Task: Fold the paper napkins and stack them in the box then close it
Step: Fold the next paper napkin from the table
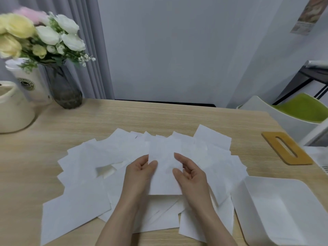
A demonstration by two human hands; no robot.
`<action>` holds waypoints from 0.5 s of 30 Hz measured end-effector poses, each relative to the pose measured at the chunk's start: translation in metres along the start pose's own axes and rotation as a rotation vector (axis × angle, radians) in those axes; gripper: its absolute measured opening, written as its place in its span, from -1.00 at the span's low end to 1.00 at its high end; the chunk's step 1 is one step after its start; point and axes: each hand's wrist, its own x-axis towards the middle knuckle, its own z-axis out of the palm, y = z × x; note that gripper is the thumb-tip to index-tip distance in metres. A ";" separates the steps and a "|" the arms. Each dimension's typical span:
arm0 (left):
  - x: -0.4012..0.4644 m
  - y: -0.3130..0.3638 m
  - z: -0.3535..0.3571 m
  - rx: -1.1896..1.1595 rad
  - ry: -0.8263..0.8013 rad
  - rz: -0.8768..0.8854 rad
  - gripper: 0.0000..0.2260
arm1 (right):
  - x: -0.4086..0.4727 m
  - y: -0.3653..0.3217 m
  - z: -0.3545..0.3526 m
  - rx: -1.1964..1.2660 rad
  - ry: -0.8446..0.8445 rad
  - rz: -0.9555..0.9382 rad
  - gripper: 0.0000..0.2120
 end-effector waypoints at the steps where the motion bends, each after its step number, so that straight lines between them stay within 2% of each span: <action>1: 0.001 0.000 -0.004 0.005 0.025 0.008 -0.82 | 0.002 -0.001 -0.002 -0.041 0.036 -0.023 -0.66; 4: 0.005 0.000 -0.017 0.013 0.107 0.026 -0.81 | 0.009 -0.003 -0.018 -0.284 0.191 -0.122 -0.66; 6: 0.006 0.000 -0.027 0.011 0.152 0.037 -0.77 | 0.012 -0.004 -0.028 -0.400 0.205 -0.129 -0.63; 12: 0.007 -0.002 -0.037 -0.032 0.222 0.017 -0.73 | 0.013 0.004 -0.027 -0.516 0.081 -0.035 -0.55; 15: 0.006 -0.003 -0.036 -0.028 0.221 0.014 -0.73 | 0.014 0.012 -0.021 -0.692 -0.015 0.054 -0.36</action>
